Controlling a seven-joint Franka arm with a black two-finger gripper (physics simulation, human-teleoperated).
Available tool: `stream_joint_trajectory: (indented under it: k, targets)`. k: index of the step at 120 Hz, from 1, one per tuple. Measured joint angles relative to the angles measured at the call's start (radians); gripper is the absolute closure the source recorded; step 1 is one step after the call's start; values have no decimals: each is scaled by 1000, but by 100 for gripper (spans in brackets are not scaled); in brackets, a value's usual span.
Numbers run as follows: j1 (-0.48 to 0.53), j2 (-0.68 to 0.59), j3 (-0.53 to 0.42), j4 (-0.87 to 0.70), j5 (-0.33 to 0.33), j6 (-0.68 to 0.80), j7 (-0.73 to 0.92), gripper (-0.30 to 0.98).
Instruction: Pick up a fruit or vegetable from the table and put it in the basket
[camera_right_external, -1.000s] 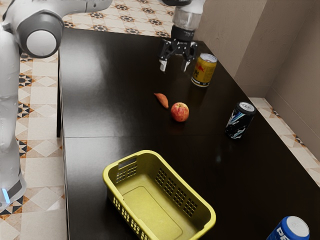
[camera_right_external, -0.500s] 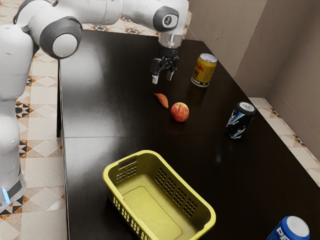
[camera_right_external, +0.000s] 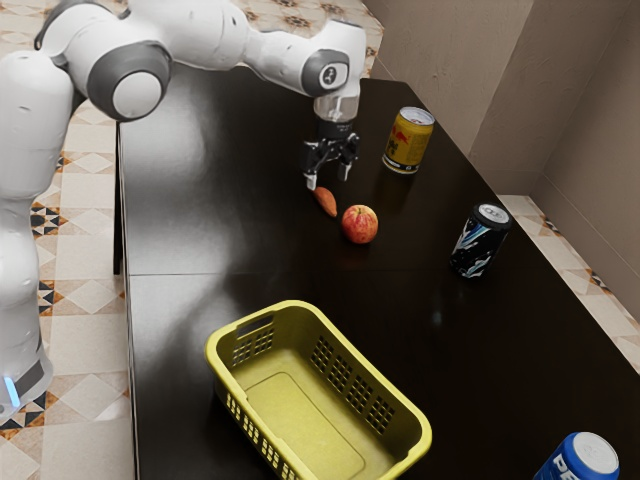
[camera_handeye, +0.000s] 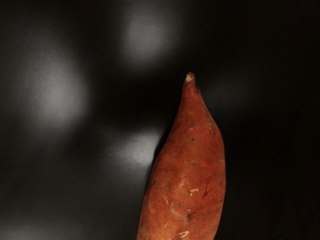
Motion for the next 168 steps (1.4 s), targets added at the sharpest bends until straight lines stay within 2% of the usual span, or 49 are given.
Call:
stream_joint_trajectory:
  k: [83,108,141,168]
  targets:
    - [-1,30,0,-58,-65,88,143,1]
    - [-2,28,0,-59,-70,93,170,25]
    - [-1,16,1,-80,-73,100,193,33]
    - [-3,11,1,-87,-72,106,206,51]
